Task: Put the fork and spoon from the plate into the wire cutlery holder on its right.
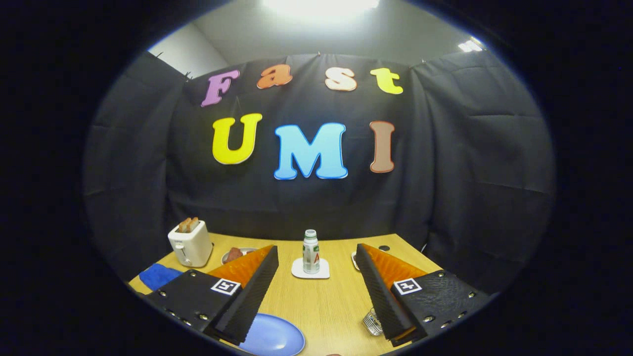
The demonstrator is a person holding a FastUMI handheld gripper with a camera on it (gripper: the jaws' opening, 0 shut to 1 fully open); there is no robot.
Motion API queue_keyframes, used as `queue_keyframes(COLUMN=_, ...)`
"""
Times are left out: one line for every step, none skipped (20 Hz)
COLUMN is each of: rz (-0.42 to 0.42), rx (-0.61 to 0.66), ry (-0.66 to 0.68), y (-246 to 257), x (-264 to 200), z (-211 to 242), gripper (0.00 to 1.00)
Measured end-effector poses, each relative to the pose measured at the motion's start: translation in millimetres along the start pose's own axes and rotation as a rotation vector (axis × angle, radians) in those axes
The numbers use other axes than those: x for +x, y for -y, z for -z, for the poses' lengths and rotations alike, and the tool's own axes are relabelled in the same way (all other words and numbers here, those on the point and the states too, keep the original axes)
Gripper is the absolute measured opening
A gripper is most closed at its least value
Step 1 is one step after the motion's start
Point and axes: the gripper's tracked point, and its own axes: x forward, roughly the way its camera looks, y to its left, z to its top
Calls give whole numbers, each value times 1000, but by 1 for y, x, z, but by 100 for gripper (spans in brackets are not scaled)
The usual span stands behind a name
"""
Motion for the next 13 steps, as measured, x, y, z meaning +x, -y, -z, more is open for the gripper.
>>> queue_keyframes(rz=5, rx=-2, ry=13, y=0, x=-4, z=-3, gripper=97)
queue_keyframes(rz=7, rx=-17, ry=28, y=0, x=-3, z=-6, gripper=97)
queue_keyframes(rz=-6, rx=-34, ry=58, y=-5, x=-7, z=-14, gripper=97)
queue_keyframes(rz=-14, rx=-40, ry=90, y=-10, x=-7, z=-21, gripper=97)
queue_keyframes(rz=-18, rx=-38, ry=115, y=-13, x=-10, z=-28, gripper=96)
queue_keyframes(rz=-22, rx=-36, ry=126, y=-16, x=-12, z=-31, gripper=96)
queue_keyframes(rz=-30, rx=-42, ry=124, y=-19, x=-16, z=-31, gripper=96)
queue_keyframes(rz=-36, rx=-47, ry=115, y=-22, x=-19, z=-28, gripper=96)
queue_keyframes(rz=-38, rx=-49, ry=102, y=-24, x=-22, z=-24, gripper=96)
queue_keyframes(rz=-41, rx=-48, ry=85, y=-27, x=-22, z=-18, gripper=96)
queue_keyframes(rz=-54, rx=-52, ry=71, y=-30, x=-25, z=-14, gripper=96)
queue_keyframes(rz=-73, rx=-55, ry=58, y=-36, x=-25, z=-11, gripper=96)
queue_keyframes(rz=-87, rx=-53, ry=53, y=-40, x=-28, z=-10, gripper=97)
